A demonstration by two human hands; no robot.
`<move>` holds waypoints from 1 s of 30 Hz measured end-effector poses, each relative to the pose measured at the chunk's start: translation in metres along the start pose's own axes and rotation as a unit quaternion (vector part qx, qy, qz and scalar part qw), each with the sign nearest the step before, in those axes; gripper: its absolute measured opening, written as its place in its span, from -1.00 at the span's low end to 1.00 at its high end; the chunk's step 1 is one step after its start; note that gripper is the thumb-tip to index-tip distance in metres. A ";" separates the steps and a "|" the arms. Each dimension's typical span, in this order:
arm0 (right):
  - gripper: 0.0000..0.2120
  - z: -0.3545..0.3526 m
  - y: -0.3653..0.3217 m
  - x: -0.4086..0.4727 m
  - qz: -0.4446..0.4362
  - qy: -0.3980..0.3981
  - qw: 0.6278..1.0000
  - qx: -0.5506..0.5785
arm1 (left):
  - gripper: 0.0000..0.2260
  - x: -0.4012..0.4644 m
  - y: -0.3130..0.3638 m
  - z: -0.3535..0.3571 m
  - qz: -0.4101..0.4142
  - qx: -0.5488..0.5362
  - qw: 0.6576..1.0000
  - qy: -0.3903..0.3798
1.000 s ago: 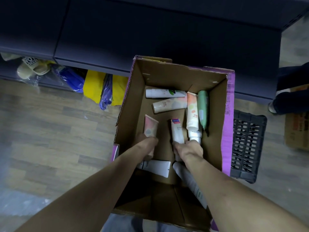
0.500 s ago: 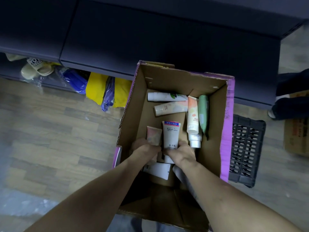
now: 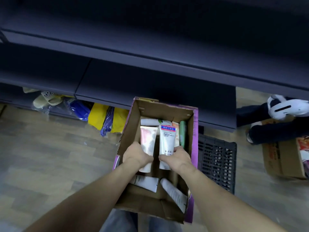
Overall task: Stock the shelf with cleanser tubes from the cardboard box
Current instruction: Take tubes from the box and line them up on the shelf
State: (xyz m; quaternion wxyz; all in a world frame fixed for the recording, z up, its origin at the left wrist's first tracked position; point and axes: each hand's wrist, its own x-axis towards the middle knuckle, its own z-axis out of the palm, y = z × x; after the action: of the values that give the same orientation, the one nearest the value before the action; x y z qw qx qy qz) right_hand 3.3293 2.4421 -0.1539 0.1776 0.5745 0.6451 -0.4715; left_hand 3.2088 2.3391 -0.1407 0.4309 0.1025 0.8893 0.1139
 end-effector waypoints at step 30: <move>-0.38 -0.159 -0.164 -0.197 -0.293 0.241 0.925 0.028 | -0.54 -0.177 0.113 -0.219 0.273 -0.104 0.914 0.283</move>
State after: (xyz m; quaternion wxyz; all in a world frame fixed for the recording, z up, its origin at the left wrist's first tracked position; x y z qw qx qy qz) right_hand 3.2844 2.4751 0.1429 -0.1456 0.4604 0.7948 -0.3676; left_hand 3.1528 2.3717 0.1563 0.1220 0.2591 0.8946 0.3429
